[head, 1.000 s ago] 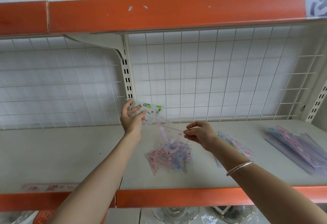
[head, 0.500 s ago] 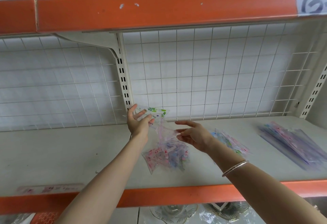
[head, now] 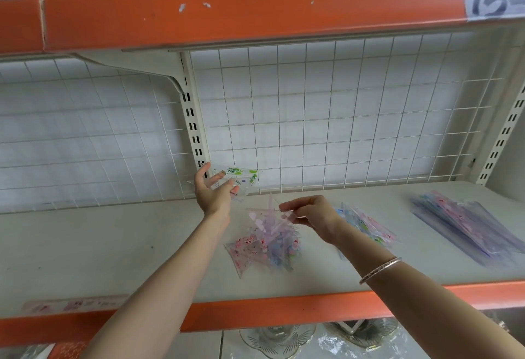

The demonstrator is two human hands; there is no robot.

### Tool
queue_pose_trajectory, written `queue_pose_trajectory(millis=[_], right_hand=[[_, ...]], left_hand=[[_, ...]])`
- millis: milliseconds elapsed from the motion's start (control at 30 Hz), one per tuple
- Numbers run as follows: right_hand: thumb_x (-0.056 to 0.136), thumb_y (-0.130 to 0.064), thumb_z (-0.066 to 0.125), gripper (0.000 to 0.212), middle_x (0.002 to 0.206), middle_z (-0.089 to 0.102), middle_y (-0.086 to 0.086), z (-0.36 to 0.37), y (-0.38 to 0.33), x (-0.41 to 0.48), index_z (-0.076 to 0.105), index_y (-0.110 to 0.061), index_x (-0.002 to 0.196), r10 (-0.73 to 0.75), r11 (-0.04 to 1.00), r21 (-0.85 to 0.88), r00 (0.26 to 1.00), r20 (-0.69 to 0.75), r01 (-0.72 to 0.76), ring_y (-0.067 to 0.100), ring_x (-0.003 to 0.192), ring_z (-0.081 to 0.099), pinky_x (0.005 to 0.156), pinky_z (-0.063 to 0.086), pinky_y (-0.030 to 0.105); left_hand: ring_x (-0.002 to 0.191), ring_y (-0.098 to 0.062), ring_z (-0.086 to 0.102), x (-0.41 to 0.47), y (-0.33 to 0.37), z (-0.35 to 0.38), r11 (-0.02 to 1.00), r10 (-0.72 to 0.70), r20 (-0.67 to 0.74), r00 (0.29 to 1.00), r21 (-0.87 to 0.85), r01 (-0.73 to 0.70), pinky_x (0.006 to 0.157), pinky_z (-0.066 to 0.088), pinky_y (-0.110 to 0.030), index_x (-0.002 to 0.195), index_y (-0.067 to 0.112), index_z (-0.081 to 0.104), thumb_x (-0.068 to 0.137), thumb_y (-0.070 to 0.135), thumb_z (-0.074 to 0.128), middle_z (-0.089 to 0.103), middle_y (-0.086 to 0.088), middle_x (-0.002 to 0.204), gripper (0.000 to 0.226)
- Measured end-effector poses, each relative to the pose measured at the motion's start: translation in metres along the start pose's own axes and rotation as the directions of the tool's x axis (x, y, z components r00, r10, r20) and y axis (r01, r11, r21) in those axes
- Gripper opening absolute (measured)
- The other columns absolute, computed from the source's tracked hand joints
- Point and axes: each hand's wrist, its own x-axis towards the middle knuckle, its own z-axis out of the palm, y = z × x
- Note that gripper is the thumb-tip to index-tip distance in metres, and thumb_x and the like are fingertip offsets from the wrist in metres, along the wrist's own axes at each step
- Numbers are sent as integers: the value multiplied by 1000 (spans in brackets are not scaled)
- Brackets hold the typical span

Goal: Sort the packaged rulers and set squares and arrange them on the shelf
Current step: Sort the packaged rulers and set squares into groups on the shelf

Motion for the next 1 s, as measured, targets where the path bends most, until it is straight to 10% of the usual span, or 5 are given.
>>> queue_pose_trajectory(millis=[300, 667, 1000], right_hand=[[85, 11, 47, 37, 93, 71, 1, 5, -2, 0, 75, -13, 87, -53, 915, -399, 999, 6, 51, 4, 81, 58, 69, 44, 14], [89, -8, 61, 31, 93, 63, 8, 7, -9, 4, 47, -14, 116, -104, 995, -18, 968, -228, 102, 22, 74, 62, 70, 53, 30], [82, 7, 63, 13, 75, 64, 12, -6, -13, -9, 60, -5, 86, -94, 996, -1, 995, -37, 94, 18, 56, 60, 56, 52, 22]], left_hand=[[67, -20, 59, -2, 0, -7, 997, -58, 97, 994, 61, 53, 51, 53, -18, 125, 22, 51, 78, -17, 64, 61, -10, 106, 62], [75, -19, 65, -14, -4, 0, 959, -196, 421, 886, 269, 85, 75, 54, -33, 133, 30, 47, 77, -10, 71, 67, -7, 108, 74], [79, -14, 59, -39, -11, 45, 958, -272, 514, 814, 229, 175, 73, 52, -29, 143, 55, -1, 81, -26, 51, 49, -7, 120, 115]])
